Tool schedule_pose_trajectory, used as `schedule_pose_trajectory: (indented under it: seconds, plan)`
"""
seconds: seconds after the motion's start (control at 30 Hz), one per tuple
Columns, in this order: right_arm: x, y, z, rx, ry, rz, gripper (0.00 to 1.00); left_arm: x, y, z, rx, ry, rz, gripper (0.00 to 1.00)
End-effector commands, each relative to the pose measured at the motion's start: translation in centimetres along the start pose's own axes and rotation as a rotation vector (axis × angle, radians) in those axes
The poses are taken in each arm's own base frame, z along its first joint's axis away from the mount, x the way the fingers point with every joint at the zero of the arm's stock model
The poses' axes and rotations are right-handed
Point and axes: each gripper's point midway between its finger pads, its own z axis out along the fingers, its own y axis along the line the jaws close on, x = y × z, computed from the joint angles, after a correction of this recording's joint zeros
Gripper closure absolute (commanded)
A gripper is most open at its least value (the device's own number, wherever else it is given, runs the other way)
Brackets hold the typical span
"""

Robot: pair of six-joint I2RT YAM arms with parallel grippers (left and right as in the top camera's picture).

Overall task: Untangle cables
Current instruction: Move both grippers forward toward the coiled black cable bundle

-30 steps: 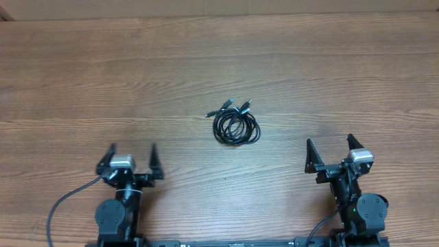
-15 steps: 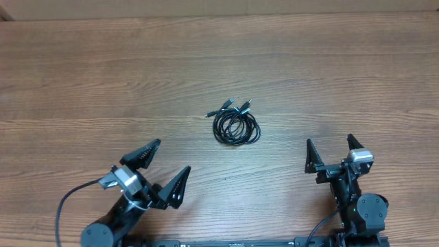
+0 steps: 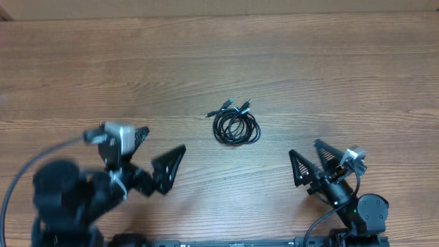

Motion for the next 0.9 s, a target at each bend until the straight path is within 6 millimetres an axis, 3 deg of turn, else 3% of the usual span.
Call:
schedule_pose_trajectory:
  seconds: [0.0,0.1,0.2,0.37,0.47,0.6,0.77,0.87]
  plan:
    - [0.2,2.6,-0.2,-0.138,0.046,0.284,0.00,-0.6,0.5,1.8,0.032,0.097,-0.080,0.01]
    - [-2.7,6.4,-1.1,-0.306,-0.049,0.157,0.00,1.7,-0.1,3.3,0.140,0.248,-0.241,0.00]
    - [-6.4,9.1,-2.4,-0.364,-0.163,0.080,0.00,2.8,1.2,4.7,0.142,0.318,-0.243,0.00]
    - [-12.1,11.7,-4.2,-0.209,-0.223,-0.117,0.00,4.1,4.4,6.3,0.004,0.416,-0.302,0.00]
    - [-13.8,11.7,-4.4,-0.058,-0.147,-0.187,0.00,4.8,6.3,6.5,-0.126,0.479,-0.299,0.00]
    - [-14.1,9.6,-3.4,0.173,0.117,-0.173,0.00,6.0,8.1,7.1,-0.247,0.574,-0.280,0.00]
    - [-11.8,6.3,-1.8,0.382,0.552,-0.010,0.00,7.3,8.8,8.7,-0.250,0.640,-0.325,0.00]
    - [-10.6,5.8,0.0,0.391,0.737,0.136,0.00,8.3,9.5,9.3,-0.290,0.677,-0.437,0.01]
